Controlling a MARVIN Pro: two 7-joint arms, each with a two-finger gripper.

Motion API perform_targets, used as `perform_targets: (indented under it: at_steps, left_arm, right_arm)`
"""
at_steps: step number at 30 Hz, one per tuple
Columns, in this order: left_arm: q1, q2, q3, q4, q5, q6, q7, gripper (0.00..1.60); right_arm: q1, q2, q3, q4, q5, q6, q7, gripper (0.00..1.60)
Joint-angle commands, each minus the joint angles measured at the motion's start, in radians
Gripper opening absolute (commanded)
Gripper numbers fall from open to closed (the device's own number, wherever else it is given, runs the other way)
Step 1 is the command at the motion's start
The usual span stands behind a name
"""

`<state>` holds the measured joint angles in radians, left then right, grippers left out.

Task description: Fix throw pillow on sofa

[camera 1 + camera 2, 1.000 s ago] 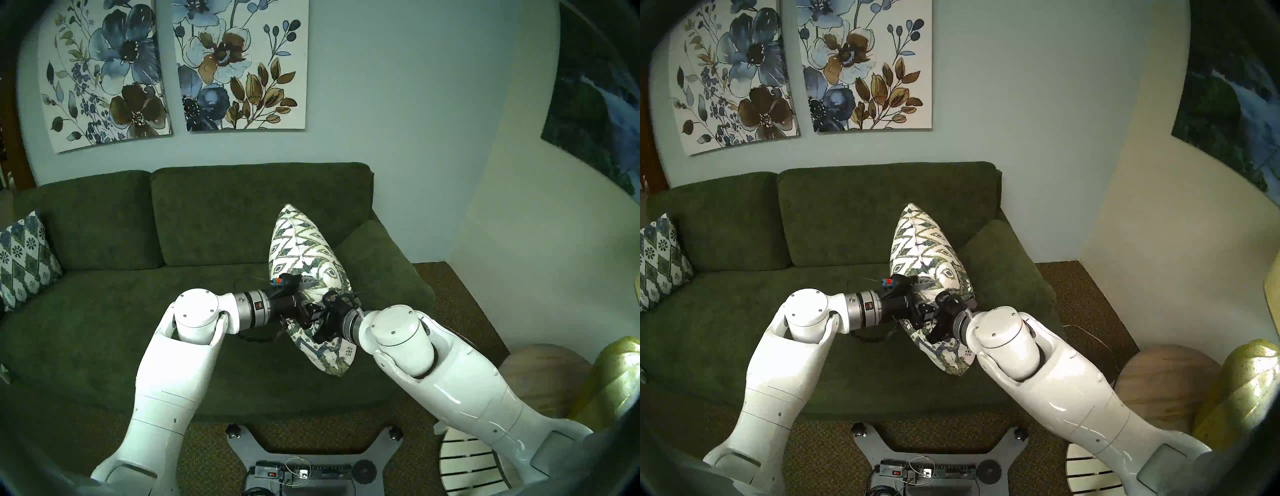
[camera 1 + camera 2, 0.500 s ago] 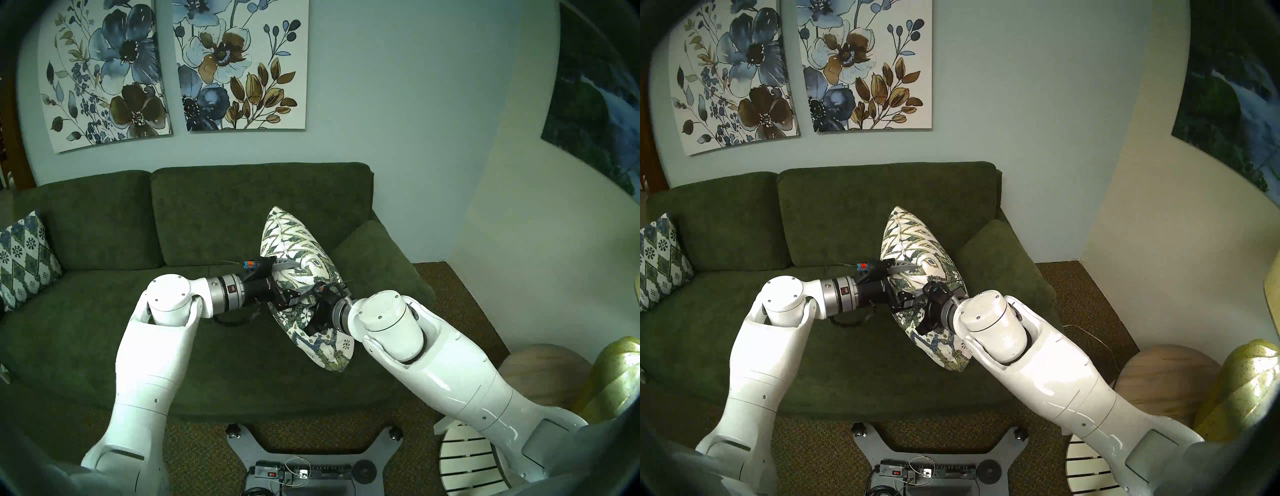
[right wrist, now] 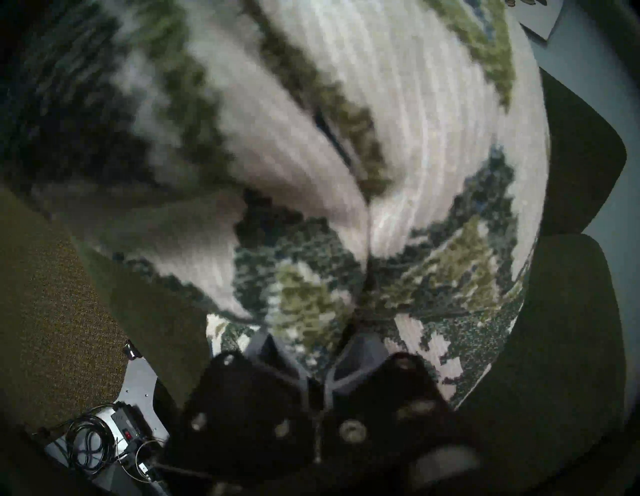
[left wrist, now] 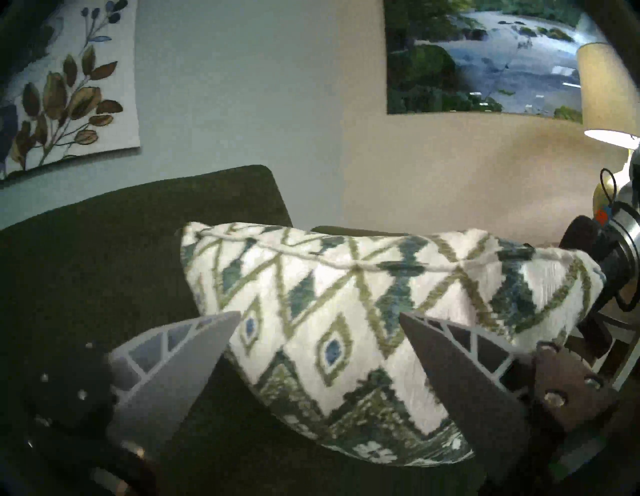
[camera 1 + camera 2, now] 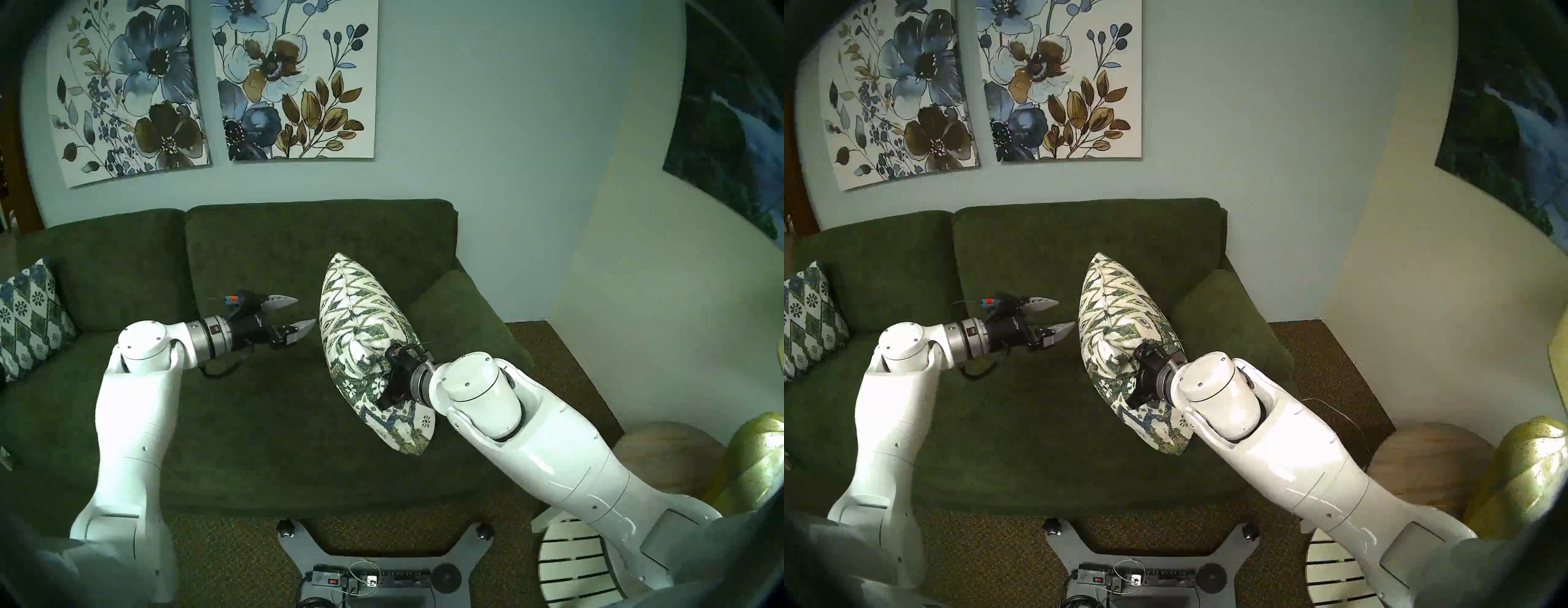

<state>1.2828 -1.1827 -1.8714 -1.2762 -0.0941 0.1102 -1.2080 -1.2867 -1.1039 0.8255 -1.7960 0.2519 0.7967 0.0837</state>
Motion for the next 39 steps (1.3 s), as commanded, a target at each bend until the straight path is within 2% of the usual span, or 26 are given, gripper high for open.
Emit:
perform_targets:
  at_steps: [1, 6, 14, 18, 24, 30, 34, 39]
  left_arm:
    - [-0.067, 0.096, -0.13, 0.005, -0.106, 0.064, -0.077, 1.6]
    - [-0.037, 0.14, -0.219, 0.03, -0.166, 0.127, -0.132, 1.6]
    - [-0.008, 0.194, -0.305, 0.13, -0.193, 0.203, -0.183, 1.6]
    - [-0.014, 0.202, -0.313, 0.154, -0.198, 0.224, -0.205, 1.6]
    - [-0.022, 0.212, -0.313, 0.18, -0.201, 0.244, -0.229, 1.6]
    - [-0.033, 0.223, -0.308, 0.202, -0.204, 0.259, -0.253, 1.6]
    - [-0.041, 0.23, -0.304, 0.217, -0.205, 0.266, -0.27, 1.6]
    - [-0.048, 0.235, -0.3, 0.229, -0.204, 0.269, -0.276, 1.6]
  right_arm:
    - [0.02, 0.022, 0.018, 0.003, -0.012, 0.021, -0.011, 0.0]
    - [0.023, 0.037, 0.047, 0.006, -0.012, 0.043, -0.03, 0.0]
    - [0.015, 0.057, 0.166, 0.05, 0.025, 0.109, -0.063, 0.0]
    - [0.005, 0.054, 0.235, 0.088, 0.052, 0.16, -0.081, 0.0]
    - [-0.018, 0.058, 0.327, 0.153, 0.11, 0.163, -0.103, 0.0]
    - [-0.051, 0.037, 0.413, 0.208, 0.192, 0.163, -0.122, 0.0]
    - [-0.068, 0.003, 0.432, 0.224, 0.251, 0.163, -0.134, 0.0]
    - [-0.07, -0.044, 0.411, 0.26, 0.3, 0.163, -0.147, 0.0]
